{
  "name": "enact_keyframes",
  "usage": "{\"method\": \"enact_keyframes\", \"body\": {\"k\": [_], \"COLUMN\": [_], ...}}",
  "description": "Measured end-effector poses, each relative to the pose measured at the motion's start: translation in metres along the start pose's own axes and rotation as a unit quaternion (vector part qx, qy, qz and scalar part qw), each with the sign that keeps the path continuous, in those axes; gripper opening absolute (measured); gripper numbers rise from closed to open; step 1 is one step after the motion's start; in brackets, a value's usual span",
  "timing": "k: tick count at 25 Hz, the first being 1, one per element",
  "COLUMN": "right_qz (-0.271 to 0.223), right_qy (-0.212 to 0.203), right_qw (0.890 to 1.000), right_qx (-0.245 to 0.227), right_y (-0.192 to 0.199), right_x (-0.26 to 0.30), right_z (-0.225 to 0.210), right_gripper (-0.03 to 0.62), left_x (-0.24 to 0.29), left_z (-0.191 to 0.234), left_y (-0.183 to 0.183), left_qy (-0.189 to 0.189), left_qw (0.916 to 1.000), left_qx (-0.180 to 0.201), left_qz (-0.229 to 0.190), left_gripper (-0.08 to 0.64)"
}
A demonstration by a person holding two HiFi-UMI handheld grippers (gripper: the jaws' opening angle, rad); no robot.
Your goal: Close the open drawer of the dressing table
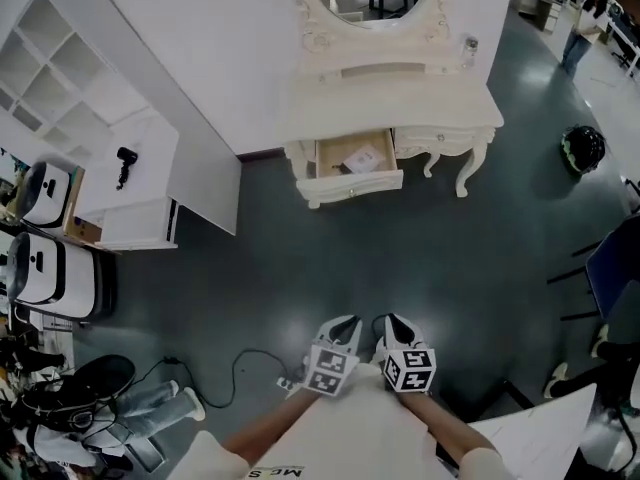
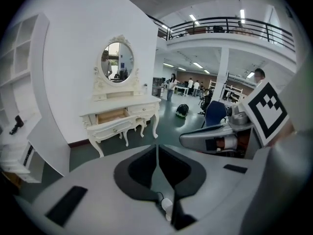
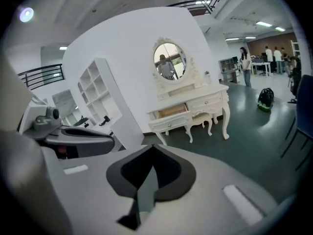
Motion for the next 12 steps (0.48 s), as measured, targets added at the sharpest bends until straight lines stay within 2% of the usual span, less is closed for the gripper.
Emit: {"method": "enact_keyframes", "body": {"k": [4, 7, 12], "right_qz": [0.004, 0.002, -0.009], "right_qy": [-0.029, -0.045, -0.086], "right_qw": [1.000, 0.999, 0.993], "right_qx": [0.000, -0.010, -0.081], "right_y": [0.000, -0.004, -0.015], "right_x": [-0.002, -0.001, 0.001], "right_z": [-0.021, -0.026, -0.012], "right_gripper": [0.000, 0.000, 0.000], "left_x": [0.016, 0.022, 0.031], "left_z": [-0.021, -0.027, -0.029], "left_y": [0.008, -0.001, -0.007], "left_qy": [-0.014, -0.022, -0.022], "left_qw": [0.9996, 0.9996, 0.9995], "left_qx": [-0.007, -0.003, -0.020], "left_qz": [0.024, 0.016, 0.005], "left_gripper": [0.023, 0.023, 0.023]}}
Point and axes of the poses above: the fingertips, and each gripper's own axes: x forward along the fingers, z to its left, y out of its underside, the point moved 3 cm from there along -x, backward along the fingers, and after that the axes turned 8 degrees about -x, right-handed, at the moved point
